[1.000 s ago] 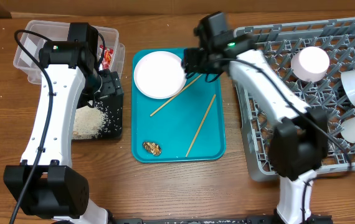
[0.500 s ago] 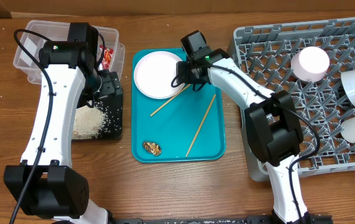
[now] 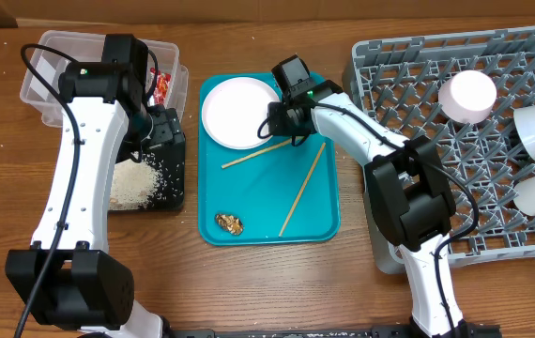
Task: Sort waste into correct bins and load items into the dishwasher
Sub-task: 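Reach the right gripper to the white plate and grasp its edge, then lift the plate with the right gripper and carry it over the rack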
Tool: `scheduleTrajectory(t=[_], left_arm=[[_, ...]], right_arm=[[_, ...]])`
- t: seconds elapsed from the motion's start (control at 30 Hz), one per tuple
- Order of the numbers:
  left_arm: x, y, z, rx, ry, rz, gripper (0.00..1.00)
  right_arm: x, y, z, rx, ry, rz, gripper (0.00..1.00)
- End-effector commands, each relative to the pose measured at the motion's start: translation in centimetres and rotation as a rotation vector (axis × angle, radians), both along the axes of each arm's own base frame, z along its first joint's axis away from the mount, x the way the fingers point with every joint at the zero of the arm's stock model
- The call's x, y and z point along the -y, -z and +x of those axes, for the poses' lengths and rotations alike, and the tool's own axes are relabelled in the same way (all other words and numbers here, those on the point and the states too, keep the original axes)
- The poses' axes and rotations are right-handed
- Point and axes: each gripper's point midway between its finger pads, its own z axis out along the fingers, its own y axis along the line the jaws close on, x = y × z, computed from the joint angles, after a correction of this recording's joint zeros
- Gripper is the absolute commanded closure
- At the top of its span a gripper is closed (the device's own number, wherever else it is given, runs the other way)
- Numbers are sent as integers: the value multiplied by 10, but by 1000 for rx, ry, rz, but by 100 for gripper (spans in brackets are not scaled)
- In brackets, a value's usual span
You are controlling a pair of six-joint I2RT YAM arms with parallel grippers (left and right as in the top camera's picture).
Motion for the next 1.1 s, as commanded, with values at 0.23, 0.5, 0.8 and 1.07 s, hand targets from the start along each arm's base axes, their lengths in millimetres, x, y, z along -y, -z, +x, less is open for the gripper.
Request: scheduleTrajectory(t=[0.23,0.5,0.8,1.07], left_arm=[[-1,-11,3,36,-14,9,11],[-1,-11,3,37,-14,9,11],[-1,-11,4,41,-14,9,11],[-1,-11,5,47,-14,9,11]], right_arm=[[12,-3,-2,-42,23,-31,96],[81,-116,41,130,129,-180,96],[249,-286,45,480,471,-651,96],[362,-333,-18,518,973,-1067,96]])
